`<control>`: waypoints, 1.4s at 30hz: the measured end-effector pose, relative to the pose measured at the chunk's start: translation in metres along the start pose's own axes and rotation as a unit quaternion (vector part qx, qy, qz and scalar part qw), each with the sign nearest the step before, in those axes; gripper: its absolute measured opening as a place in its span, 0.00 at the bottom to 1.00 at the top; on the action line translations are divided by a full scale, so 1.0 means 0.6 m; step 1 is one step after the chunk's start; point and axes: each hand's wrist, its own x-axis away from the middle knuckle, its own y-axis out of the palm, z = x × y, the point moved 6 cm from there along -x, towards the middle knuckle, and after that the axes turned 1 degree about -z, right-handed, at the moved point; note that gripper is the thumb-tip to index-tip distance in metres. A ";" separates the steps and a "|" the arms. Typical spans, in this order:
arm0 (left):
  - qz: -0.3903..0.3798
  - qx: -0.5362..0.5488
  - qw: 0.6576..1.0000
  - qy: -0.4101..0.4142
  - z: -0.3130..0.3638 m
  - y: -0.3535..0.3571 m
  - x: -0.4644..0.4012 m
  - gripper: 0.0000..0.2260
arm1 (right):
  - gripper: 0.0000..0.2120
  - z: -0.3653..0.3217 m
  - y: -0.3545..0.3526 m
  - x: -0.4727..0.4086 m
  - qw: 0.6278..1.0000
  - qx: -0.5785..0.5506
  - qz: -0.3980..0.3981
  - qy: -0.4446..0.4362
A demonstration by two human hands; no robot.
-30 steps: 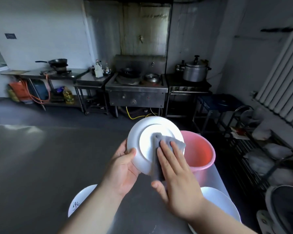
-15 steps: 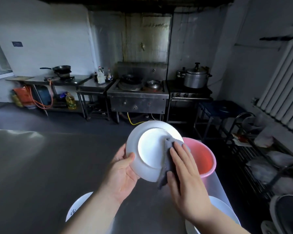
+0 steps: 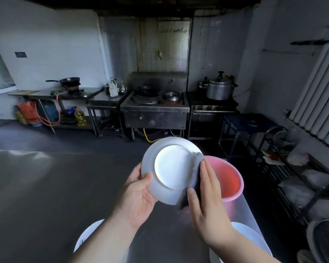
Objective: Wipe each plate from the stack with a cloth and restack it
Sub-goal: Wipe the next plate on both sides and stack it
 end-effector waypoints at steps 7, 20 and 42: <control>-0.017 0.016 1.000 -0.003 -0.012 0.015 -0.008 0.23 | 0.27 0.006 -0.052 -0.108 0.999 0.018 0.047 0.017; -0.051 -0.054 0.994 -0.082 0.021 0.021 -0.029 0.20 | 0.30 -0.003 -0.086 -0.145 0.992 -0.124 -0.022 0.011; -0.054 0.007 0.998 0.011 -0.023 0.046 -0.027 0.22 | 0.31 0.004 0.002 -0.019 0.981 -0.132 0.126 0.068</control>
